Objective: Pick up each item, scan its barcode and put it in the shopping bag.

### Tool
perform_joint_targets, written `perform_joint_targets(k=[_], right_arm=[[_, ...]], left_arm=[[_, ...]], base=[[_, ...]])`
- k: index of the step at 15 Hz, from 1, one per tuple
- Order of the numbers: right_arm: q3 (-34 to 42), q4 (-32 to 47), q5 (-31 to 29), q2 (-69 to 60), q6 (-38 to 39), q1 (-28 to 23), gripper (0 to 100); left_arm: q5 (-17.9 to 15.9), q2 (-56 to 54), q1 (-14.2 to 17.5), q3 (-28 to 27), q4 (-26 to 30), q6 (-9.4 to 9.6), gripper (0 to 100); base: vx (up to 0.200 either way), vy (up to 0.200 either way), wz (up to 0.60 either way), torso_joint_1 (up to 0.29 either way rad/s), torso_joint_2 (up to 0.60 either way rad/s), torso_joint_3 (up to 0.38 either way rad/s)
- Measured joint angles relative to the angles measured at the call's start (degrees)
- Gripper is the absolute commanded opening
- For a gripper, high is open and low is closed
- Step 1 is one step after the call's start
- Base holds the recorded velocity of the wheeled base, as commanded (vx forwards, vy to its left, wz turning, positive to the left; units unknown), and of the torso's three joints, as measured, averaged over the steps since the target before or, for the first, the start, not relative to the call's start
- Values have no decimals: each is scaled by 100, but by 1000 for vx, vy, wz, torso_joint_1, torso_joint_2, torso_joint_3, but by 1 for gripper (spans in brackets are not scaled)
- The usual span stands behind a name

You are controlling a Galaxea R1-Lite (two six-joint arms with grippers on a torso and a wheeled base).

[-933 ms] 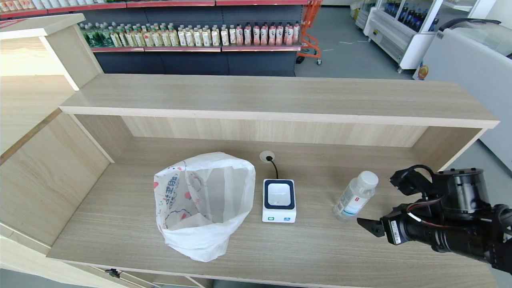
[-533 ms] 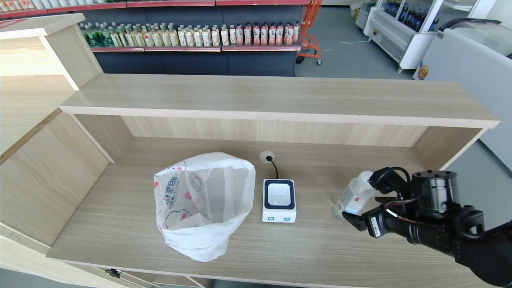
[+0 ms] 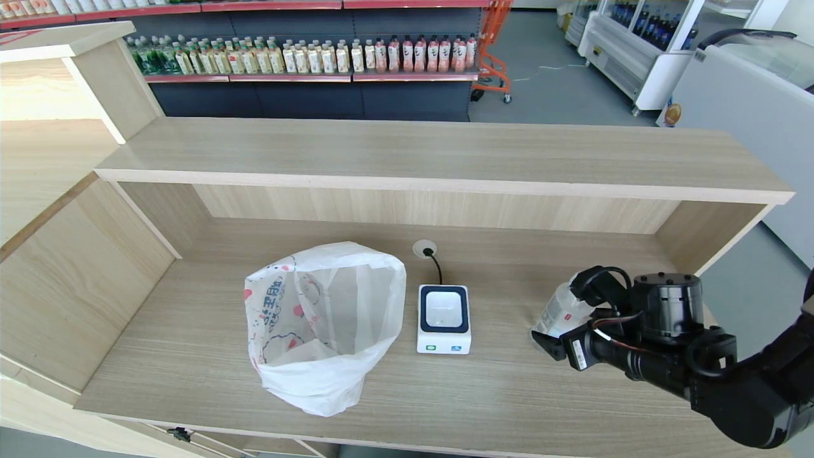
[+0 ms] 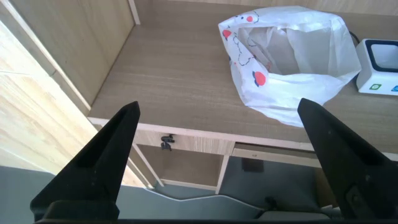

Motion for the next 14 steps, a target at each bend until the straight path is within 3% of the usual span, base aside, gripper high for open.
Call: perform_joint_targets(k=[3,14], right_arm=[[-35,-473,1,208,-118,102,100],[-245,-785,55,521,-162,127,100]], left_arm=[[0,0,0,0,0,1,100],[0,0,0,0,0,0,100]], base=[[0,0,0,0,0,0],[0,0,0,0,0,0]])
